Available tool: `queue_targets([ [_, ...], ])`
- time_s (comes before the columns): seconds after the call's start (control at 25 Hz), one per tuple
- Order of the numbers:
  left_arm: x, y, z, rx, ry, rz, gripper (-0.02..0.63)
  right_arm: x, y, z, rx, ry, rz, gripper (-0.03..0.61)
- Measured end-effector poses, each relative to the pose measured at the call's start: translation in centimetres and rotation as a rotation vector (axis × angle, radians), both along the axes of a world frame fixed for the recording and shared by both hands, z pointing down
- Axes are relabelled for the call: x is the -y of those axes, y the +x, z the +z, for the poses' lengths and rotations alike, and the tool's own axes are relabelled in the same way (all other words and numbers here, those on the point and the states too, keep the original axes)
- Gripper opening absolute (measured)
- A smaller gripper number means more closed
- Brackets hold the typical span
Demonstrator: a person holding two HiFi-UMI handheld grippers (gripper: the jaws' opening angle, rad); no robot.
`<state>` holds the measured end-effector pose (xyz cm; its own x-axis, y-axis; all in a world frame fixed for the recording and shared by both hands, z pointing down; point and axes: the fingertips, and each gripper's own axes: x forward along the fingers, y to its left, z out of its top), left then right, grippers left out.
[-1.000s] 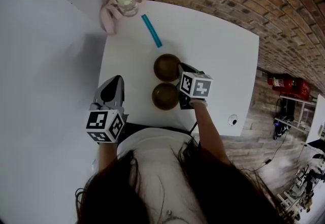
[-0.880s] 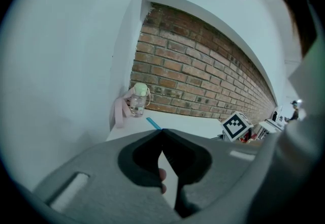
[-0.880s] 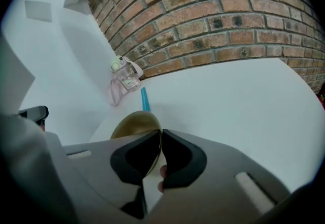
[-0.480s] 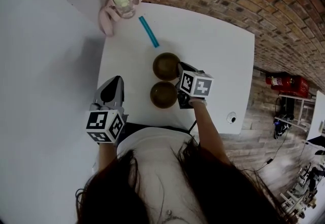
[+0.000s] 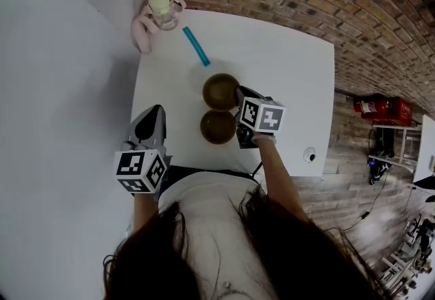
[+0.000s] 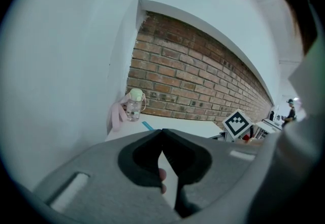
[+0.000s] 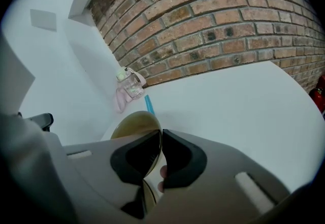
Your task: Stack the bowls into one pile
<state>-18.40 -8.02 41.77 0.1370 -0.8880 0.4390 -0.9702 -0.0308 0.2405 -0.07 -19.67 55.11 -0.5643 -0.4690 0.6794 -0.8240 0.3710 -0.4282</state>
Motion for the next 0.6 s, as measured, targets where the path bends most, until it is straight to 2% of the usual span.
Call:
queue_targets([
  [0.6,-1.5,0.6,-0.4,-0.009,0.017,0.032,0.003,-2.2,1.1,-1.3,0.009,0.027,0.039,0.021],
])
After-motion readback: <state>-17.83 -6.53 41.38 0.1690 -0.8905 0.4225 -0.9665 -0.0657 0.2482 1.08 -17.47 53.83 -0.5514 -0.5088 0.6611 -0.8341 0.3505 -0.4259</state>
